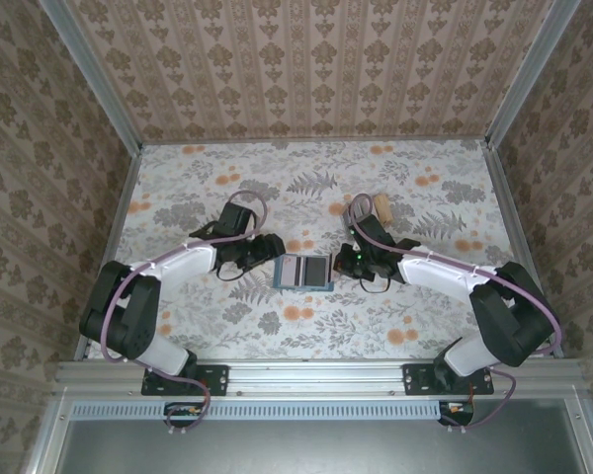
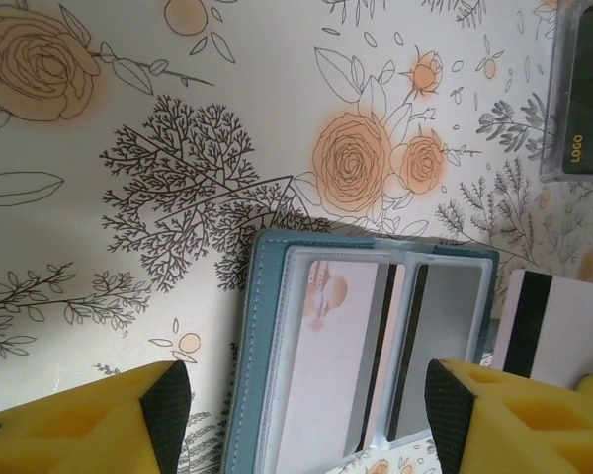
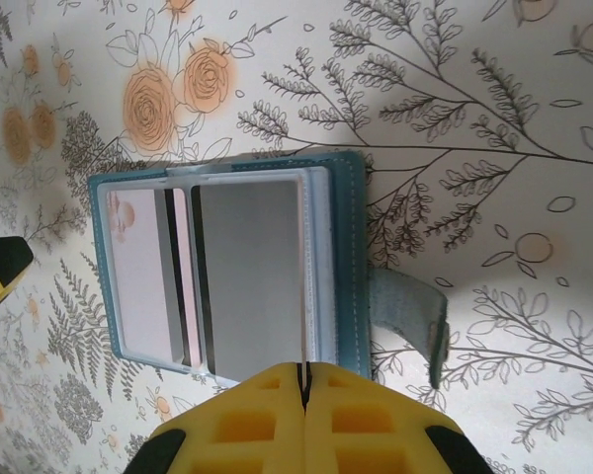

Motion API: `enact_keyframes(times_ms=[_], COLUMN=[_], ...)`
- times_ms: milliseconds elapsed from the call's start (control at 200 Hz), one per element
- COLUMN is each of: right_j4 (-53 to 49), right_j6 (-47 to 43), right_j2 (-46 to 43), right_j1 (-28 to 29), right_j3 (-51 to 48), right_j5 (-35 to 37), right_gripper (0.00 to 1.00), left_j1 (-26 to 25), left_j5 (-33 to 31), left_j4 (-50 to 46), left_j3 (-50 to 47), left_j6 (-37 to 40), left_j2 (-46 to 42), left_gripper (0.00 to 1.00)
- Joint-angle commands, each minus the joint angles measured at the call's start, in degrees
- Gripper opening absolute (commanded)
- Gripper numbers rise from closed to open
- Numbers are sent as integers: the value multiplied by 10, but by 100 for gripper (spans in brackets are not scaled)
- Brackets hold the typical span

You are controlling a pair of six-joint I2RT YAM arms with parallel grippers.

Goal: Put the credit cards into the card holder
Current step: Turn over the card slot in the card holder.

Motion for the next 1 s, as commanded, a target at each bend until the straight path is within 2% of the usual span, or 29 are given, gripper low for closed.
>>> enact_keyframes(times_ms=[0, 420, 545, 995], right_j4=[-18, 23, 11, 36], right_j6=[-7, -3, -5, 4], right_j2=[-13, 22, 34, 24], right_j1=[2, 4, 5, 6], right_j3=[-4, -2, 3, 10], right_j5=[16, -18, -8, -37], right_gripper=[0, 0, 0, 1], left_j1=[0, -8, -13, -33], left_j5=[10, 26, 28, 23], left_j4=[16, 26, 30, 32], left_j3=[-8, 0, 0, 0], left_j6=[9, 7, 5, -2], left_j2=[13, 55, 68, 82], left_gripper=[65, 59, 56, 41])
